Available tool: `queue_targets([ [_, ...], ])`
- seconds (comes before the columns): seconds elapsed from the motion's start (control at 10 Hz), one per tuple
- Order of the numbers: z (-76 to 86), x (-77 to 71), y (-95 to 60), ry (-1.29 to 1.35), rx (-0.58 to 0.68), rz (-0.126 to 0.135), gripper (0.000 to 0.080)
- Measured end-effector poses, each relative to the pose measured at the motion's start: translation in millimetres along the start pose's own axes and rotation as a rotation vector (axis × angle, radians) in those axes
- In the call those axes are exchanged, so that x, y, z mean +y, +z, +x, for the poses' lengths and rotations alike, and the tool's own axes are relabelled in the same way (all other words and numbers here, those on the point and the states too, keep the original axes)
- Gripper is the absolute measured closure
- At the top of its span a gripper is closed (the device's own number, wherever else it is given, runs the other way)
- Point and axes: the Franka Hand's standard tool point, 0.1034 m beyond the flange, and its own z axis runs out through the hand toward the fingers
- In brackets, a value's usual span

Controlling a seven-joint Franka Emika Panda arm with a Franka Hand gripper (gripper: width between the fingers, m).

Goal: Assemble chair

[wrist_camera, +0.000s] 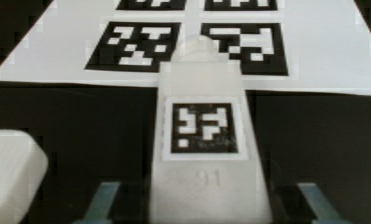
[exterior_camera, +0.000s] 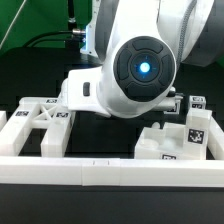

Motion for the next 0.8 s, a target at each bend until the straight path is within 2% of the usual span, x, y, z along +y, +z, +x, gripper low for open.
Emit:
queue_targets([
  [0.3, -2.4, -2.0, -7.3, 0.007, 0.007, -0.001, 0.0515],
  [0.6, -15.3, -4.7, -43.6, -0.001, 0.015, -0.004, 0.0515],
  [0.7, -19.6, -2.6, -51.8, -0.015, 0.018, 0.0, 0.0515],
  [0.8, -17.2, -1.8, -51.1, -0.011, 0.025, 0.0, 0.0515],
])
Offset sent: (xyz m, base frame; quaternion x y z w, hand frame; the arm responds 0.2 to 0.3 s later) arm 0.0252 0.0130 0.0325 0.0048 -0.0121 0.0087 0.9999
